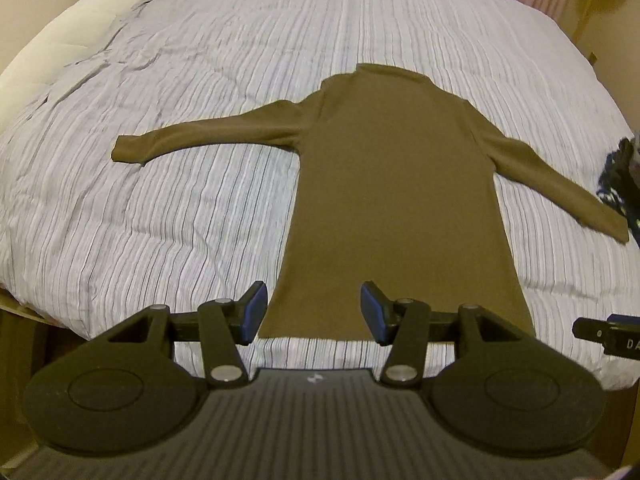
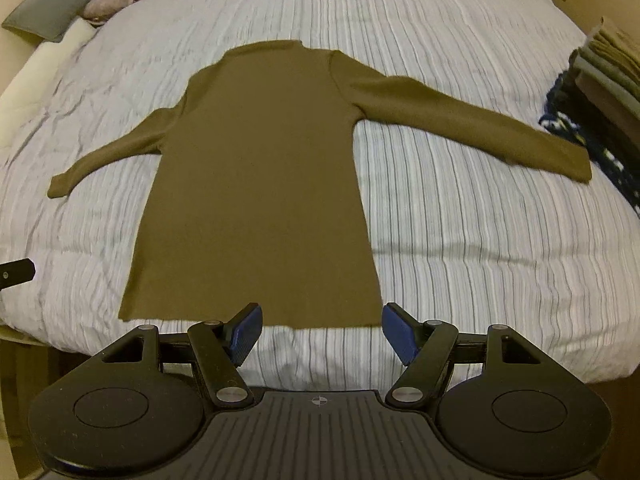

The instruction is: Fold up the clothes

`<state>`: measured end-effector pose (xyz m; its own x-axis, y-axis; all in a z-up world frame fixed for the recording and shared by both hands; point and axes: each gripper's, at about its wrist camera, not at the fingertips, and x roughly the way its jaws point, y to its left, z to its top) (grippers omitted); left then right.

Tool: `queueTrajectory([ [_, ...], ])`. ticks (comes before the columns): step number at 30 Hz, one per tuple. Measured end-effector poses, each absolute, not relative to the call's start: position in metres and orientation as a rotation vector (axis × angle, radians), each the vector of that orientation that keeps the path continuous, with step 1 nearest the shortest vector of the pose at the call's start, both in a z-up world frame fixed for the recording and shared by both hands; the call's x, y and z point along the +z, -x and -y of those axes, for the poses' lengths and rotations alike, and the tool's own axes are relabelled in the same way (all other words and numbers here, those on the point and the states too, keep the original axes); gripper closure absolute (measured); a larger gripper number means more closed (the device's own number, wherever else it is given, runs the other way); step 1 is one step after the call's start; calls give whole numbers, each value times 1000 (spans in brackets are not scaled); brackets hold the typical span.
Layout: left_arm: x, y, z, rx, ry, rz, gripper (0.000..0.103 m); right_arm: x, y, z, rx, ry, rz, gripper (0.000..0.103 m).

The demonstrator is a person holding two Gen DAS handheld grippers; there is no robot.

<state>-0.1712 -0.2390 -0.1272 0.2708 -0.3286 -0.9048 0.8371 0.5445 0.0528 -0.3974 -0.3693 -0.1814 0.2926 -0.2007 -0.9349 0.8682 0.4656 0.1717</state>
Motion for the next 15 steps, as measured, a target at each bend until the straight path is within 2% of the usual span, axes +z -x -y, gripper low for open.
queueTrajectory([
  [15, -136, 188, 235, -870, -623, -1025, 56, -180, 407, 365, -825, -780, -1051, 33],
])
